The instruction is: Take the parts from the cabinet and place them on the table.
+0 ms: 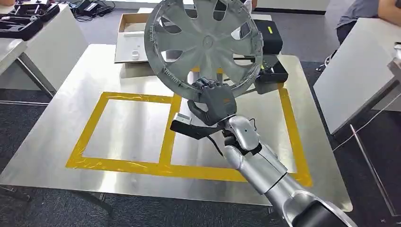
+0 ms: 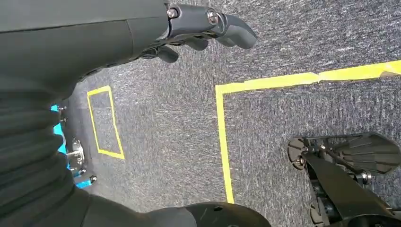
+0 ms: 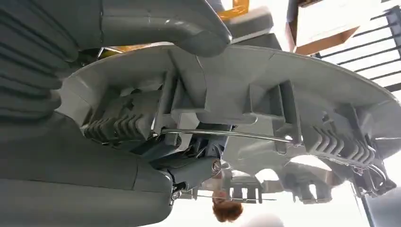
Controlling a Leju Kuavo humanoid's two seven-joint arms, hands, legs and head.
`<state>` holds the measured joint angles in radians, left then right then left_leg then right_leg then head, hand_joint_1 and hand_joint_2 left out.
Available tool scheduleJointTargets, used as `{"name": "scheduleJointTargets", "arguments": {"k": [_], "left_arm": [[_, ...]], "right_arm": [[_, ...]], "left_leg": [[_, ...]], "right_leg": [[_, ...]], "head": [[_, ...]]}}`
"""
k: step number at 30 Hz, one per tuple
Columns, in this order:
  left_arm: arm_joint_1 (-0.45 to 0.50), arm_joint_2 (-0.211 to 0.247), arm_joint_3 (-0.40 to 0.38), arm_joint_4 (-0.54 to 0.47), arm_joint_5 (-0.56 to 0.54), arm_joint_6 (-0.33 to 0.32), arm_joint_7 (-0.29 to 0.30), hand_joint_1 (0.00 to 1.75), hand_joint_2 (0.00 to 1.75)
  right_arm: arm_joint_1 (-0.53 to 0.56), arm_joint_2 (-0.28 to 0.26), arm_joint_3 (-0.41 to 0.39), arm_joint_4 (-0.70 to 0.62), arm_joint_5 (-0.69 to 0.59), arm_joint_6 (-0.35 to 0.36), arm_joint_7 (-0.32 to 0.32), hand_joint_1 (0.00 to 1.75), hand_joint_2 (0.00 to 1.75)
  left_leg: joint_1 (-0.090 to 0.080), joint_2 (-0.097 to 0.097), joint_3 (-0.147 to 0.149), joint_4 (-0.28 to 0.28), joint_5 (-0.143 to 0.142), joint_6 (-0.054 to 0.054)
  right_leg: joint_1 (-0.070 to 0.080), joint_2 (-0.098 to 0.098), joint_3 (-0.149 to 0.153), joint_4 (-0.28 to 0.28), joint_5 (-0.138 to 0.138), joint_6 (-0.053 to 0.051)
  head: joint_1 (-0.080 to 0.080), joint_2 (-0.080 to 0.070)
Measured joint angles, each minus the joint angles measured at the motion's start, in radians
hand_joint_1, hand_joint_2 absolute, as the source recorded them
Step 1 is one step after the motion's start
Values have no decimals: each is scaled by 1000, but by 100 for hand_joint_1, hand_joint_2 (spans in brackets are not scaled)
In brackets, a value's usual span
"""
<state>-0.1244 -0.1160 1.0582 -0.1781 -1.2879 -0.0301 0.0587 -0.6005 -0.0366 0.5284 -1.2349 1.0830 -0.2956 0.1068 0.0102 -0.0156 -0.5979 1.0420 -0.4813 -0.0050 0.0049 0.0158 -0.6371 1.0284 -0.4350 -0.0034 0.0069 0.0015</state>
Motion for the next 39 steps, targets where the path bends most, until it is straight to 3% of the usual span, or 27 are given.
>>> {"name": "scheduleJointTargets", "arguments": {"k": [5,8,15,29,30,38,39], "left_arm": [[0,0,0,0,-2,0,2,0,175],[-2,0,0,0,-6,-2,3,0,175],[1,0,0,0,-12,-1,7,0,175],[2,0,1,0,-10,2,7,0,175],[2,0,1,0,-10,2,7,0,175],[1,0,3,0,-19,10,5,0,175],[1,0,3,0,-18,11,3,0,0]], "right_arm": [[-41,-1,-37,90,-3,18,19,175,175],[-88,-4,-67,212,2,17,21,175,175],[-127,-28,-142,432,6,-26,-3,175,175],[-139,-29,-164,526,37,-4,22,175,175],[-138,-29,-164,530,38,-4,21,0,175],[-136,-27,-166,520,60,-10,8,0,175],[-136,-27,-166,516,61,-10,8,0,175]], "left_leg": [[0,0,0,0,1,-1],[0,-1,0,0,2,-1],[-1,-1,0,0,2,-1],[-1,0,0,-1,2,-1],[-1,0,0,-1,2,-1],[-1,0,0,-1,2,-1],[-1,0,1,-1,2,-1]], "right_leg": [[1,0,0,0,0,0],[1,0,0,0,1,0],[0,-1,0,0,1,1],[0,0,-1,1,1,1],[0,0,-1,1,1,1],[1,0,0,1,1,1],[1,0,0,1,1,1]], "head": [[0,0],[0,0],[0,0],[0,0],[0,0],[0,0],[0,0]]}}
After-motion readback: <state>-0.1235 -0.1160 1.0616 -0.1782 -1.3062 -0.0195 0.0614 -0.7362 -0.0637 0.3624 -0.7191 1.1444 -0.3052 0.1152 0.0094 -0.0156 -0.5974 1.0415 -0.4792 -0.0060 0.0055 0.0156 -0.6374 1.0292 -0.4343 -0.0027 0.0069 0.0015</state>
